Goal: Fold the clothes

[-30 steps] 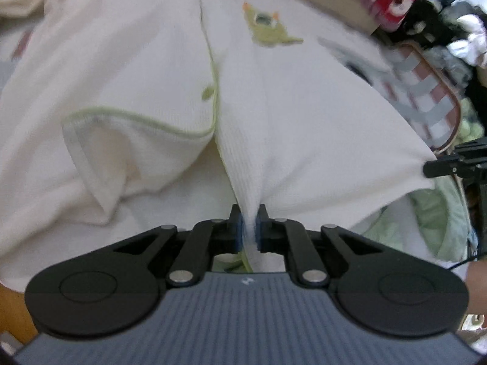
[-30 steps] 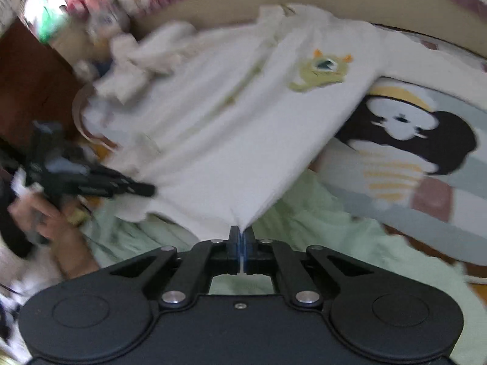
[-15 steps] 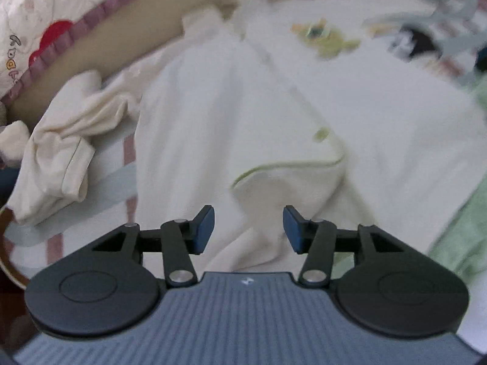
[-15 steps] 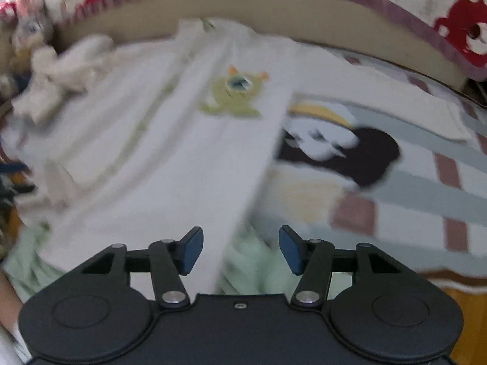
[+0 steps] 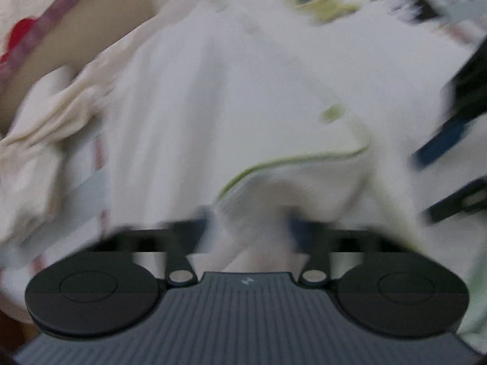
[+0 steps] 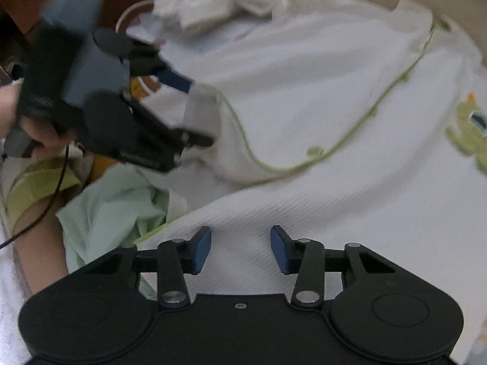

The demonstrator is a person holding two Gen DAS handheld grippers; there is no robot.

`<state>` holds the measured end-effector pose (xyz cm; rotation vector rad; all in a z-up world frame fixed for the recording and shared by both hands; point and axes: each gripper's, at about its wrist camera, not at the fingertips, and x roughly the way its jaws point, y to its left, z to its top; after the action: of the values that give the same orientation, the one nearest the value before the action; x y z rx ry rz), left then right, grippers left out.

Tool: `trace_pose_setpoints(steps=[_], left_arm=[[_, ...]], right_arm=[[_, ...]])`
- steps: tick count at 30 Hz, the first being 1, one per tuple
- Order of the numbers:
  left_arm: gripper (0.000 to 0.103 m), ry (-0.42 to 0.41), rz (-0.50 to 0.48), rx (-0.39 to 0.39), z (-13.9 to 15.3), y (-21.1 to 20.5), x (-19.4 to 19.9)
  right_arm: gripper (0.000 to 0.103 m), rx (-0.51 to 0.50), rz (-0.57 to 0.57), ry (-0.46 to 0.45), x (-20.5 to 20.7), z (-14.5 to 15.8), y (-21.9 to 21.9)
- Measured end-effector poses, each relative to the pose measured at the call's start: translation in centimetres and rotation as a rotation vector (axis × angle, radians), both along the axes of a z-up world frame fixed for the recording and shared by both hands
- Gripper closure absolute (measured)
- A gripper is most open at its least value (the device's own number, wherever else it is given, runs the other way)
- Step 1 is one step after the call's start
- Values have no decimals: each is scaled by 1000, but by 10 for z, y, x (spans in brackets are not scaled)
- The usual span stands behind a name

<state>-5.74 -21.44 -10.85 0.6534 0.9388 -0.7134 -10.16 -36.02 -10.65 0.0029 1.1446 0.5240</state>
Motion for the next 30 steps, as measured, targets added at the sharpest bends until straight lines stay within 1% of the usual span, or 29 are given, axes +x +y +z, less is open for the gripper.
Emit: trace_pose_setpoints(steps=[1, 2, 3, 5, 6, 7, 9, 12, 13, 14, 15, 16, 19, 20, 21, 22, 23, 25, 26, 27, 28, 29, 30], left_arm=[[100, 4, -42, -41, 11, 0, -7], [100, 13, -98, -100, 24, 1, -16], [100, 39, -143, -156, 35, 3, -23], [100, 142, -198, -249, 51, 9, -32], [100, 184, -229, -276, 55, 11, -37], [100, 217, -259, -278, 56, 12, -43], [100, 271, -305, -245, 51, 12, -58], [97, 347, -303, -198, 31, 11, -65], [97, 362, -293, -182, 24, 12, -63], [97, 377, -283, -169, 18, 12, -62], [97, 393, -269, -174, 14, 14, -60], [97, 418, -256, -192, 14, 17, -58], [91, 512, -232, -261, 22, 29, -50], [88, 558, -228, -293, 25, 35, -49], [84, 600, -219, -321, 28, 41, -48], [82, 625, -209, -340, 31, 46, -49], [81, 632, -199, -351, 34, 50, -49], [81, 579, -179, -348, 44, 56, -48], [79, 543, -166, -345, 50, 59, -46], [68, 505, -145, -342, 55, 61, -42], [62, 468, -105, -340, 61, 64, -33], [58, 433, -51, -341, 66, 67, -20], [58, 406, 12, -350, 71, 73, -7]], right_arm=[[54, 11, -6, 18, 0, -4, 1], [54, 30, -12, 38, 0, -7, 0], [54, 55, -13, 54, -2, -8, -2], [54, 118, -12, 78, -7, -7, -6], [54, 138, -13, 77, -8, -8, -9], [54, 157, -14, 77, -10, -9, -11], [54, 193, -20, 80, -14, -12, -13], [53, 253, 52, 70, -28, -5, -11], [49, 273, 76, 67, -32, -3, -10], [49, 293, 100, 63, -37, -1, -9], [49, 316, 119, 61, -41, 2, -9], [49, 345, 115, 61, -42, 6, -11], [49, 383, 32, 45, -40, 17, -29], [49, 396, 5, 38, -39, 20, -35], [49, 410, -22, 25, -38, 24, -42], [49, 426, -49, 11, -37, 28, -48], [49, 447, -73, -3, -35, 33, -55], [49, 462, -96, -17, -30, 36, -57], [49, 449, -93, -17, -27, 35, -54], [49, 437, -89, -16, -25, 33, -52], [49, 421, -87, -17, -22, 32, -48], [49, 390, -84, -22, -17, 30, -43], [49, 374, -76, -27, -12, 30, -41]])
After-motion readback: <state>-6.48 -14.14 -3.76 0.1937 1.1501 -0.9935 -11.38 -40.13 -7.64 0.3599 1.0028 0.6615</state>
